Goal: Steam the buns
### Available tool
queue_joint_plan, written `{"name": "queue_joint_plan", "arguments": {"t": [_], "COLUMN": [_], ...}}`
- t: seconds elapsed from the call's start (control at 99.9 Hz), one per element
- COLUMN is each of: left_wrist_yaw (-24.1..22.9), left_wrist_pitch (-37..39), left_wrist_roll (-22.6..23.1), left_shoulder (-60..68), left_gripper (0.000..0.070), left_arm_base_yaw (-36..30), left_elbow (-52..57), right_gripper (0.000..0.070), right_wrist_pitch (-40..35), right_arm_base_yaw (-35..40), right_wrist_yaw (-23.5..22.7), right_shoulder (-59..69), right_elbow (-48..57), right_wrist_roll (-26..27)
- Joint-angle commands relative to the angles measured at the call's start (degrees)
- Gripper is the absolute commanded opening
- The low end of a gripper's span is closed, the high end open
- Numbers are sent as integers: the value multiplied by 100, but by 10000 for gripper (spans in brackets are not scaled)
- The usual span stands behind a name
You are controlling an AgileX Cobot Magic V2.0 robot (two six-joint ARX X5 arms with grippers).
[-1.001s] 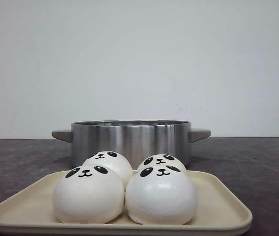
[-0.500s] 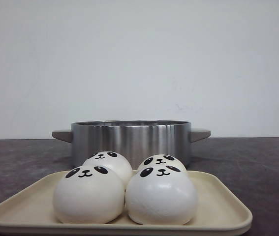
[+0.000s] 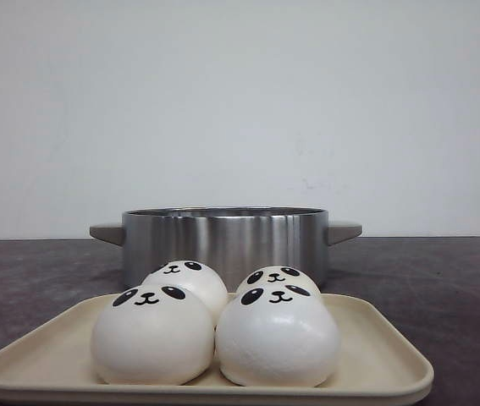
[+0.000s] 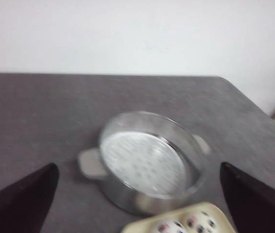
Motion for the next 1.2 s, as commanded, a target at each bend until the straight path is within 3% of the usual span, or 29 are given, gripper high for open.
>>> {"name": "queue_joint_plan", "arguments": {"t": [0.0, 0.1, 0.18, 0.35, 0.48, 0.55, 0.811, 1.191], "left_wrist_yaw": [107, 118, 94, 55, 55, 55, 55, 57], "left_wrist_pitch": [-55, -286, -411, -348, -326, -358, -505, -507], "left_wrist_roll": [-74, -70, -39, -39, -39, -39, -39, -68], "left_shoulder": [7, 7, 7, 13, 20, 17, 17, 15], "left_gripper": [678, 678, 678, 678, 677, 677, 676, 676], "left_arm_base_yaw": [-105, -258, -334, -492, -610, -656, -798, -874], "left_elbow": [103, 103, 103, 103, 103, 103, 103, 103], "right_gripper": [700, 700, 700, 700, 700, 644, 533, 531], "right_wrist_pitch": [85, 79, -11, -496, -942, -1119, -1185, -835], "right_arm_base_yaw": [66, 337, 719, 1993, 3198, 3722, 4590, 4387], "right_wrist_yaw": [-85, -37, 332, 1711, 2883, 3237, 3381, 3421], "right_shoulder": [243, 625, 929, 1637, 2341, 2787, 4553, 6288], "right_elbow": [114, 149, 214, 459, 621, 693, 745, 745], "right_wrist_roll": [155, 157, 133, -42, 608, 988, 1539, 1550]}}
